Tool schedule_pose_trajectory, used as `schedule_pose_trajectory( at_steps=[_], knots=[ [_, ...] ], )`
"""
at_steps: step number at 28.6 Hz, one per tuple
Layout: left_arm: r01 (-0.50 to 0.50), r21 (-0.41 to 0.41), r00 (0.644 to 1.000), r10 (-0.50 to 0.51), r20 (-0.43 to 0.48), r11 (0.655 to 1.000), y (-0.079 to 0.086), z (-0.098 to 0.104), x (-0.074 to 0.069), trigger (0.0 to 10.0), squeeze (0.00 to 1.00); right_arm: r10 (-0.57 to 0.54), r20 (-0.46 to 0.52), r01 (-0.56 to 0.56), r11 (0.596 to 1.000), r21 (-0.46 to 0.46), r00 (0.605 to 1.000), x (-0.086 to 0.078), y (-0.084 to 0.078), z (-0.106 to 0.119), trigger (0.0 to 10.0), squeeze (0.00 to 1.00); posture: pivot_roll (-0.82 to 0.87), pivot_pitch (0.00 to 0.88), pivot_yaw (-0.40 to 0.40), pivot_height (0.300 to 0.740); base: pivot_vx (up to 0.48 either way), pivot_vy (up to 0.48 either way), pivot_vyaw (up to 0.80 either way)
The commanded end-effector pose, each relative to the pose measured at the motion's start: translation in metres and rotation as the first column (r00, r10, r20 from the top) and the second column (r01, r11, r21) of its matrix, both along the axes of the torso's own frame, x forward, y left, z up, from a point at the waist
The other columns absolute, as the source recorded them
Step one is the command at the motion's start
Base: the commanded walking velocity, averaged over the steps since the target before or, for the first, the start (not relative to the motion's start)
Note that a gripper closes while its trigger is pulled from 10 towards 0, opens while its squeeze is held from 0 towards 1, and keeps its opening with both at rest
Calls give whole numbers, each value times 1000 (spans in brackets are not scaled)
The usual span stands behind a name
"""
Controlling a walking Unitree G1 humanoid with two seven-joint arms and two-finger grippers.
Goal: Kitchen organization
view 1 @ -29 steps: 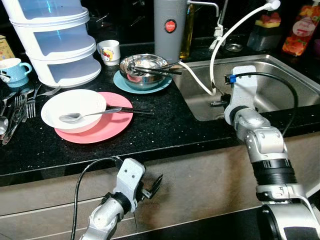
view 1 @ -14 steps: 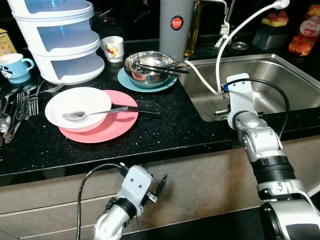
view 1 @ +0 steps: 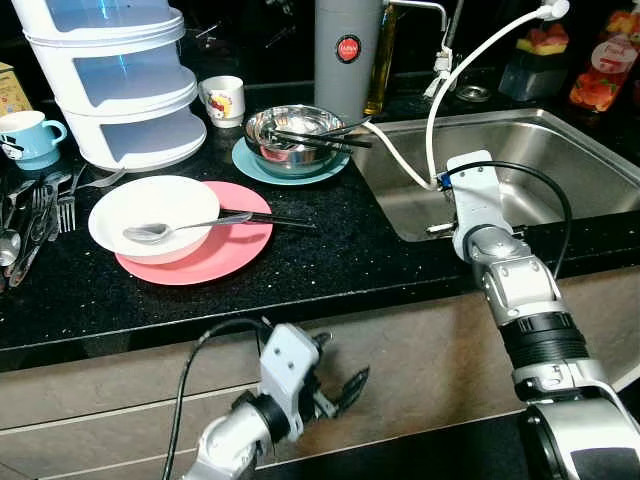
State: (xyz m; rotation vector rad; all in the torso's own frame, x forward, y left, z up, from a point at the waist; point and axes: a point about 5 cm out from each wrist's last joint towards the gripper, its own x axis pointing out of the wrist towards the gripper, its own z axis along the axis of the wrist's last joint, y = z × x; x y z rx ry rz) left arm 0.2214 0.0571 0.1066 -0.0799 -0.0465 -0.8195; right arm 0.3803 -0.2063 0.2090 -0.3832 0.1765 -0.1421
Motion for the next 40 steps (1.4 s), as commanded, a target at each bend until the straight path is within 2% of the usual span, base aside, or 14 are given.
schedule_pose_trajectory(
  at_steps=[1,3,4,5,6,20,21,26,35,36,37,38,39,40],
  knots=[
    [14,-26,1000,-14,-7,1000,-1,5,-1,10000,1000,-16,-15,16,1000,-10,1000,0,-6,-3,10000,0,91,0,-5,740,0,0,0],
    [25,-46,1000,-25,0,999,-2,13,0,10000,1000,-20,-14,20,1000,-11,1000,0,-7,-2,10000,0,93,0,-6,740,0,0,0],
    [37,-61,999,-37,10,997,-3,18,0,8275,918,-21,-14,21,1000,-12,1000,0,-7,-2,10000,0,92,0,-5,740,0,0,0],
    [37,-61,999,-37,10,997,-3,18,0,8275,918,-21,-14,21,1000,-12,1000,0,-7,-2,10000,0,92,0,-5,740,0,0,0],
    [49,-79,999,-48,20,996,-4,23,0,0,0,-22,-13,22,1000,-12,1000,1,-7,-1,10000,0,92,0,-5,740,0,0,0],
    [3,-75,999,1,50,997,0,38,6,0,0,-31,-8,31,999,-16,999,1,-9,-1,10000,0,96,0,-2,740,0,0,0],
    [-36,-62,999,38,39,997,3,36,8,9490,0,-31,-12,31,999,-19,999,1,-9,-1,10000,0,96,0,-2,740,0,0,0],
    [-203,-25,979,203,-2,979,15,28,15,10000,0,-46,-45,42,997,-72,998,0,-13,-6,10000,0,100,0,-5,740,0,0,0],
    [-170,-32,984,168,-53,985,8,21,7,10000,0,-52,-40,48,994,-98,998,0,-17,-4,10000,4,106,0,-10,740,0,0,0],
    [-147,-32,988,145,-58,989,5,20,6,10000,0,-43,-36,39,995,-88,998,0,-15,-4,10000,259,102,0,-8,740,0,0,0],
    [-147,-32,988,145,-58,989,5,20,6,10000,0,-43,-36,39,995,-88,998,0,-15,-4,10000,259,102,0,-8,740,0,0,0],
    [-129,-29,990,127,-56,991,2,20,5,10000,0,-29,-28,27,997,-72,999,0,-13,-3,10000,776,101,0,-6,740,0,0,0],
    [-129,-27,990,127,-54,991,1,21,4,10000,0,-28,-21,27,998,-56,999,0,-13,-3,10000,1000,101,0,-6,740,0,0,0],
    [-131,-26,990,129,-53,991,1,21,4,10000,0,-29,-17,28,999,-46,999,0,-13,-2,10000,1000,101,0,-6,740,0,0,0]
  ],
)
